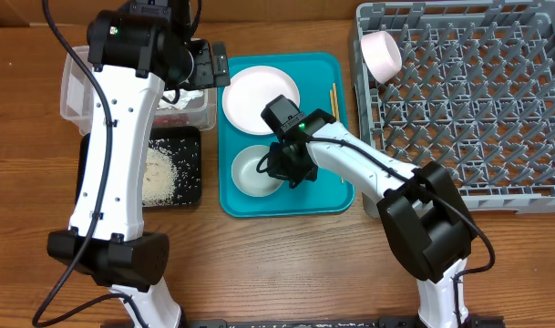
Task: Sort waste into correct bins and load items into the dishwasher
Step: 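Carry the white bowl right over the dish rack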
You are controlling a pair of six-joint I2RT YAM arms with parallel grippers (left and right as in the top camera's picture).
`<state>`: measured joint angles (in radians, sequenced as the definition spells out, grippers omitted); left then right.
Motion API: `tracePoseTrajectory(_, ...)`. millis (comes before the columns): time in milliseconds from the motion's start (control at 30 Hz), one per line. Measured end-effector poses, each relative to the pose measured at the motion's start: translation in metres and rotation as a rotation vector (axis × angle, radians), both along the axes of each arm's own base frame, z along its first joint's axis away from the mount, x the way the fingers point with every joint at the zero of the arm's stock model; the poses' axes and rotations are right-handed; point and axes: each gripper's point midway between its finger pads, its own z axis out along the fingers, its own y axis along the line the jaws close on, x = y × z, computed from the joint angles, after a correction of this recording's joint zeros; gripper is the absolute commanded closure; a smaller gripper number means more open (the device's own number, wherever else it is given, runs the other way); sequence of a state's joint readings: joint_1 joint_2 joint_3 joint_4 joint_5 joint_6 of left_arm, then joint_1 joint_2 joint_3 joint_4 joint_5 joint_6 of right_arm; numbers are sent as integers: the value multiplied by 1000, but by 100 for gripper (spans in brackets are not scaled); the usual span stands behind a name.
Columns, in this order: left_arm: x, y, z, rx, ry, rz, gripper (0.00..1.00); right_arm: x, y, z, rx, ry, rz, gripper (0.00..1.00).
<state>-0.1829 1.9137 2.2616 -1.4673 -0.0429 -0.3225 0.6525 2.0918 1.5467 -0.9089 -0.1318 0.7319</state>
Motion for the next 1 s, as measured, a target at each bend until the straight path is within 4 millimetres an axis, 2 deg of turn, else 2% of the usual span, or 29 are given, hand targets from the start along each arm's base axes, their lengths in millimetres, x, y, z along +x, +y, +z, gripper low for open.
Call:
tracePoseTrajectory(133,0,0,0,0,0,0,0,2,-11,4,-20,20,-22,96)
tracePoseTrajectory(233,0,0,0,0,0,0,0,11,-25,16,-35,9,-55,96)
tracePoseTrajectory(333,0,0,0,0,0,0,0,24,-45,44,-32,-50,-93,96)
tracePoseTrajectory(467,0,0,0,0,0,0,0,41,-78,109,2,-195,-144,96)
tracePoseTrajectory(633,0,0,0,0,0,0,0,46,-125,174,5,-341,-233,96)
tracePoseTrajectory(733,0,0,0,0,0,0,0,47,-154,196,-27,-403,-293,96)
tracePoseTrajectory(1000,0,0,0,0,0,0,0,52,-221,232,-176,-553,-444,96)
